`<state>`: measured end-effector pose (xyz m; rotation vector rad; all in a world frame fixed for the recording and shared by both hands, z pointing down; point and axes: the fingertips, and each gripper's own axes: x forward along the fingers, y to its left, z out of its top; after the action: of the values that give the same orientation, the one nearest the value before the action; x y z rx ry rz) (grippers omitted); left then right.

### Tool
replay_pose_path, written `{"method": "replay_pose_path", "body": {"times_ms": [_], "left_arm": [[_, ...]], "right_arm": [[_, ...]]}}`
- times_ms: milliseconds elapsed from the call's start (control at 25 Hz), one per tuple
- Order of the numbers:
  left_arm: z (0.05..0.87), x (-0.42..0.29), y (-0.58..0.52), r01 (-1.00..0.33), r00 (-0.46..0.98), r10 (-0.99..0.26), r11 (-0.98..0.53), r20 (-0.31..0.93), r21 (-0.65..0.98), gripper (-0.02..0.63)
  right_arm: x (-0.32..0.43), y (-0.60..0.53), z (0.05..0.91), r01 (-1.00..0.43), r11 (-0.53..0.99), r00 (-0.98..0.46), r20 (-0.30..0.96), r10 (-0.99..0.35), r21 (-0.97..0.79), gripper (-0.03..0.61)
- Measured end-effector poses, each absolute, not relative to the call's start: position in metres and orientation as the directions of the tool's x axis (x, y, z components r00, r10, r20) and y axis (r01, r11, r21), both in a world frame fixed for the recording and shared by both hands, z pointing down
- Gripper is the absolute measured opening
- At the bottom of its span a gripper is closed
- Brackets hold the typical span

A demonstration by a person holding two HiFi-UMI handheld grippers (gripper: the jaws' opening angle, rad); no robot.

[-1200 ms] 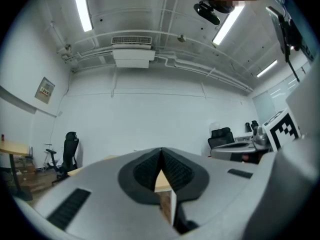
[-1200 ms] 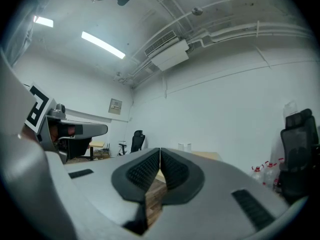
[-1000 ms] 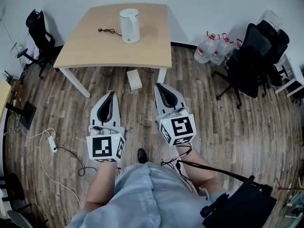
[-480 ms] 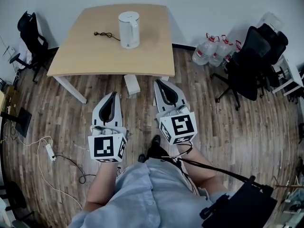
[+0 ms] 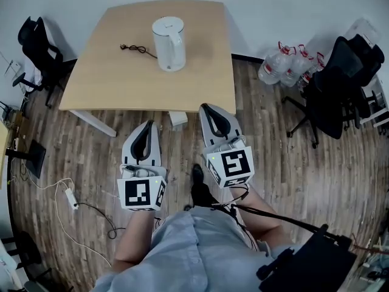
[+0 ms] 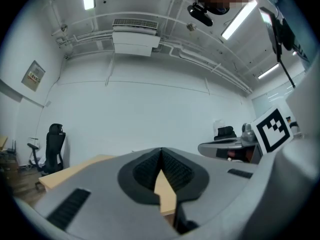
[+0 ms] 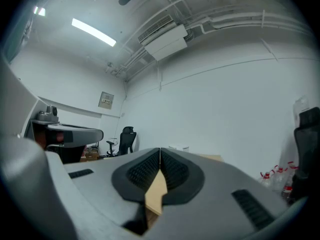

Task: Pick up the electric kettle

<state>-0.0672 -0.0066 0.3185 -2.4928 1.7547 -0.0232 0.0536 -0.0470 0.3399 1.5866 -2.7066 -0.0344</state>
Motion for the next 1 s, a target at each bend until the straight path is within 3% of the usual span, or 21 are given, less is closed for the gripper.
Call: {"method": "replay_pose_path", "body": {"times_ms": [1000], "left_arm": [[0.29,-0.081,-0.183,-0.968,0.214,-0.974,-0.201,-0.078,-0.152,-0.003]], "right_arm": [[0.034,-0.245,0.312,-0.813,0.582,-0.58,-0.096,-0.809,0.011,0.003]]}}
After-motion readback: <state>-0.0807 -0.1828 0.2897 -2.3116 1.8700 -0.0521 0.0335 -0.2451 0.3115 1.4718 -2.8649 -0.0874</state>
